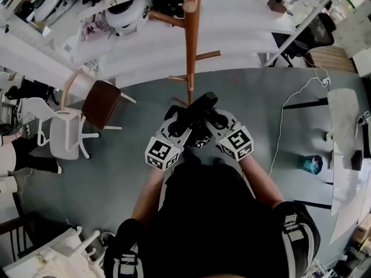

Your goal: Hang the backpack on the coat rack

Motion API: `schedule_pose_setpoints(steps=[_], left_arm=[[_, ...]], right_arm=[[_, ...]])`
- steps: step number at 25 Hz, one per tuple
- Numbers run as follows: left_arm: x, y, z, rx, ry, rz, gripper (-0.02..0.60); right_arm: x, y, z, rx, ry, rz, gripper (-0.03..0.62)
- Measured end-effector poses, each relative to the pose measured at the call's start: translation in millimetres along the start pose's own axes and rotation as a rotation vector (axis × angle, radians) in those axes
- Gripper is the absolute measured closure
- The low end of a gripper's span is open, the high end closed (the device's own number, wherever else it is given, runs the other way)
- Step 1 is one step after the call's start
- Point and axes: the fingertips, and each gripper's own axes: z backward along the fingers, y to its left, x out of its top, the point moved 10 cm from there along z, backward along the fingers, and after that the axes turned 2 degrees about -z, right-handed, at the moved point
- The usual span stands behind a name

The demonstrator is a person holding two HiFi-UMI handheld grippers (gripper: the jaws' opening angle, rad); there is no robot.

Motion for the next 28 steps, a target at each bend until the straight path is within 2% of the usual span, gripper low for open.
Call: schedule_pose_setpoints(steps=[10, 15, 22, 28], left_arm=[[-2.2, 40.1, 2.1, -0.104, 0.020, -0.037, 0.492], [-3.8, 51.3, 0.1, -0.150, 0.029, -0.060, 0.492], [-3.2, 66.2, -7.5, -0.176, 0.041, -0.067, 0.492], [-7.3, 73.8, -16.2, -0.170, 0.055, -0.065, 0.492]], right_arm=[[-0.1, 8.6, -27.9, -0.103, -0.007, -0.009, 0.511], [-4.7, 11.9, -33.3, -0.148, -0.028, -0.071, 0.511], [-4.2, 5.1, -43.3, -0.167, -0.022, -0.099, 0.511], [-8.2, -5.2, -51.3, -0.159, -0.012, -0.121, 0.511]])
